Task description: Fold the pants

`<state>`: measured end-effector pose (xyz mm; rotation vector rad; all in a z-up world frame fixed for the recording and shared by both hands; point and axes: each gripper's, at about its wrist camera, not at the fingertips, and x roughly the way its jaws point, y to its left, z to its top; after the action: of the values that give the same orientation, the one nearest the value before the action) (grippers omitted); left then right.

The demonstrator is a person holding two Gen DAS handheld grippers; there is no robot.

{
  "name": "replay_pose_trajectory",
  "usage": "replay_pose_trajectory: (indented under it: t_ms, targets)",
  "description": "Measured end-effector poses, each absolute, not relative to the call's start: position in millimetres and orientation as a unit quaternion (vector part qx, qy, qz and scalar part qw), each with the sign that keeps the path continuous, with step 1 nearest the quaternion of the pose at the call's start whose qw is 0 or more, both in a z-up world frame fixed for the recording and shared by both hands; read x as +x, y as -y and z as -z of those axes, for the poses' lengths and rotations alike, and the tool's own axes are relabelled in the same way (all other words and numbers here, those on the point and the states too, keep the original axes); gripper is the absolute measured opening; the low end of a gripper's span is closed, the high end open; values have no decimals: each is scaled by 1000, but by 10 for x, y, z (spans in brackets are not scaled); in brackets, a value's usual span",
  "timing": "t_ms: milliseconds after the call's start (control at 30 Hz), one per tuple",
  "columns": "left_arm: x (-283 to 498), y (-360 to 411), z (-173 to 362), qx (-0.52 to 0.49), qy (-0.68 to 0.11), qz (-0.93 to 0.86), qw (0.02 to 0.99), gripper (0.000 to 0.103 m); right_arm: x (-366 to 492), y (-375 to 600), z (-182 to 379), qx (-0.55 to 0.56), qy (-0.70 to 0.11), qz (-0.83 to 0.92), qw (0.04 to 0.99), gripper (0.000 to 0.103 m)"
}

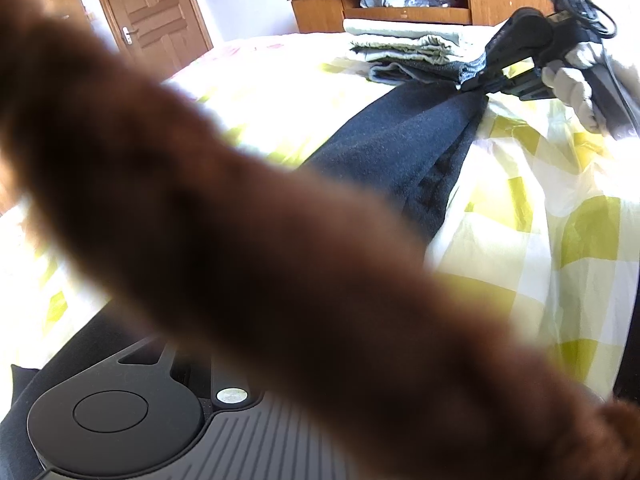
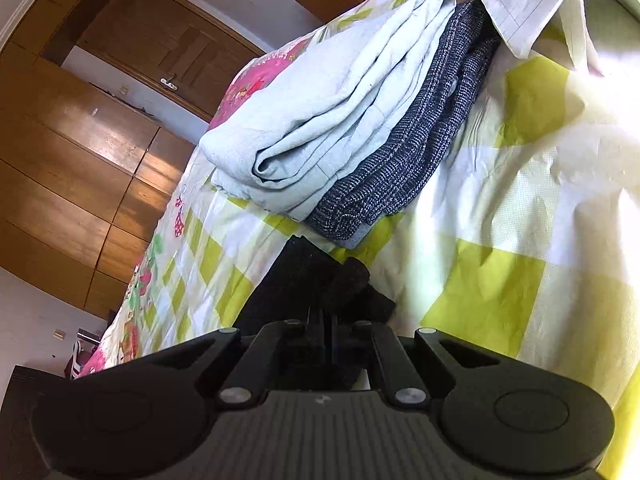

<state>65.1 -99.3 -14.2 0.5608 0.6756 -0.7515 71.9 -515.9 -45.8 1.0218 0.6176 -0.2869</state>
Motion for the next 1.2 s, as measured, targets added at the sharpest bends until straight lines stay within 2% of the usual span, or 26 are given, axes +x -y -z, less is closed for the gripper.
replay_pose_trajectory:
  t_ms: [167, 233, 333, 433, 533, 633, 767, 867, 967, 1067, 1100, 1167, 1200]
  targets:
    - [602, 936, 128, 269, -313, 361, 836, 42, 594, 5012, 415, 430, -312, 156, 833, 22]
    - [575, 919, 178, 279, -313, 362, 833, 42, 468, 4893, 268, 386, -311, 165, 853, 26]
    - [558, 848, 215, 276, -314, 364, 832, 42, 369, 4474, -49, 249, -317, 109, 909, 26]
    - [582, 756, 201, 270, -316, 359, 836, 42, 427, 3789, -280, 55, -329, 7, 943, 26]
    - [604, 682, 203, 283, -314, 348, 837, 42, 509, 3074, -292, -101, -313, -129, 936, 26]
    - [664, 629, 277, 295, -321, 344, 832, 42, 662, 2607, -88, -175, -323, -217, 904, 26]
    - [729, 598, 280, 287, -323, 348, 832, 44, 778, 2252, 156, -226, -337, -291, 866, 27]
    - [774, 548, 263, 263, -329, 351, 836, 43, 745, 2072, 251, -274, -328, -322, 845, 36]
    - [830, 495, 258, 238, -333, 351, 842, 42, 711, 1921, 369, -328, -305, -331, 831, 38]
    - [871, 450, 238, 214, -336, 352, 847, 42, 749, 1845, 420, -332, -295, -329, 833, 37]
    - [866, 435, 227, 211, -335, 353, 848, 42, 764, 1830, 427, -329, -295, -324, 836, 34]
    - [853, 420, 205, 210, -332, 353, 849, 42, 811, 1828, 413, -310, -312, -315, 841, 20]
    - [840, 414, 194, 210, -332, 354, 849, 42, 826, 1853, 377, -292, -318, -315, 845, 20]
